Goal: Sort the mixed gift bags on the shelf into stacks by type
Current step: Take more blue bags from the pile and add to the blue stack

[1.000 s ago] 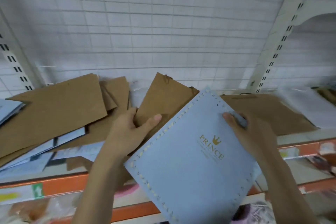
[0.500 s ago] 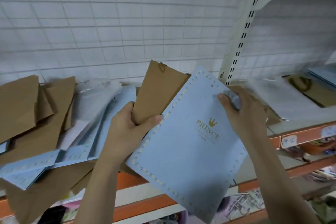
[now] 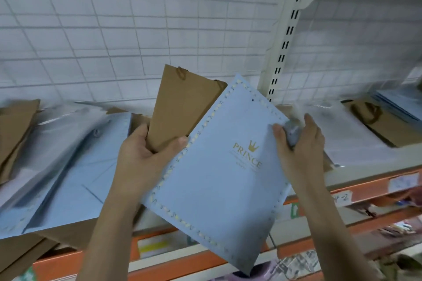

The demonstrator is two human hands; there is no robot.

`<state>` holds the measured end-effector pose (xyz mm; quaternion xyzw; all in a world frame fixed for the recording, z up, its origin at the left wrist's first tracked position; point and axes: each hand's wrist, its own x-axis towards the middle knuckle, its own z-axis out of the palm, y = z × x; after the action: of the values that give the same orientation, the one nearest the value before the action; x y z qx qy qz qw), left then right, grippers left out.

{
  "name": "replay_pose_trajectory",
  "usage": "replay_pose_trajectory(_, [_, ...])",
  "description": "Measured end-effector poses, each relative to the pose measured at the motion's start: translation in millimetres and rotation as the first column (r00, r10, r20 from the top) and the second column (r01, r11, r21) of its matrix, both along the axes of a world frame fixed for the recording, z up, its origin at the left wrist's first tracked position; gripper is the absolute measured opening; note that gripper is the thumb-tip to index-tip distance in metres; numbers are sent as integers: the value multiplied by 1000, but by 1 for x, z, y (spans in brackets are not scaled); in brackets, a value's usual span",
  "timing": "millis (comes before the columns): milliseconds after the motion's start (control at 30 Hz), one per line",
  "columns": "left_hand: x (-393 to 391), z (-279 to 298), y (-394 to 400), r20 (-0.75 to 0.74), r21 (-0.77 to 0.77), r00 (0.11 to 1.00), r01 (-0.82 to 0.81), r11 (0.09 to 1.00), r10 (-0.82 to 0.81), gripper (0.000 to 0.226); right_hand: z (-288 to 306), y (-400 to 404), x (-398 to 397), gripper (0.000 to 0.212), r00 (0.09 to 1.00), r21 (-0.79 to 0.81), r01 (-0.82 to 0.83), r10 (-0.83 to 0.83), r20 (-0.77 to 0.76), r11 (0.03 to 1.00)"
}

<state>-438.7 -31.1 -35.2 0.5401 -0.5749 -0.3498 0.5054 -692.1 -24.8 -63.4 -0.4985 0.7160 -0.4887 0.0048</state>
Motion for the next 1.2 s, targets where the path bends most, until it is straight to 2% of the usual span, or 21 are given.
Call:
replay_pose_trajectory(67, [-25, -3, 0, 4, 3, 999, -45, 999, 45, 31, -7, 0, -21, 94, 998, 35, -7, 4, 70, 999])
replay_pose_trajectory(167, [-68, -8, 5, -37, 3, 990, -133, 991, 133, 23, -17, 3, -63, 100, 978, 60, -79, 66, 197, 995])
replay_pose_trajectory(200, [-83, -10, 8, -47, 2, 986, -161, 987, 161, 22, -19, 5, -78, 95, 966, 71, -112, 91, 242, 991])
replay_pose_trajectory(300, [-126, -12, 17, -91, -13, 968, -237, 971, 235, 21, -21, 11, -114, 57, 943, 148, -227, 179, 281, 963])
replay_pose_trajectory(433, [-160, -15, 23, -93, -2, 951, -296, 955, 294, 20, -19, 9, -145, 51, 906, 127, -304, 244, 346, 944])
replay_pose_trajectory(600, [-178, -13, 17, -95, 0, 944, -318, 948, 317, 18, -14, 3, -161, 61, 742, 34, -540, 458, 489, 841])
replay_pose_trajectory(667, [-184, -12, 11, -93, 3, 948, -307, 952, 306, 17, -15, -4, -168, 67, 687, -4, -578, 490, 537, 816])
replay_pose_trajectory(800, [-198, -18, -5, -115, 58, 965, -231, 971, 236, 16, -19, -13, -185, 68, 670, -57, -518, 447, 593, 853])
replay_pose_trajectory(933, [-225, -20, -18, -34, 52, 981, -190, 980, 192, 17, -21, -14, -218, 54, 705, -66, -402, 355, 614, 913])
replay_pose_trajectory(1067, [-259, -17, -24, -25, 57, 989, -146, 988, 148, 18, -14, -16, -261, 53, 765, -75, -328, 311, 564, 942])
replay_pose_trajectory(1200, [-310, -20, -29, -78, 88, 982, -162, 983, 169, 18, -9, -17, -319, 48, 838, -53, -283, 273, 472, 958])
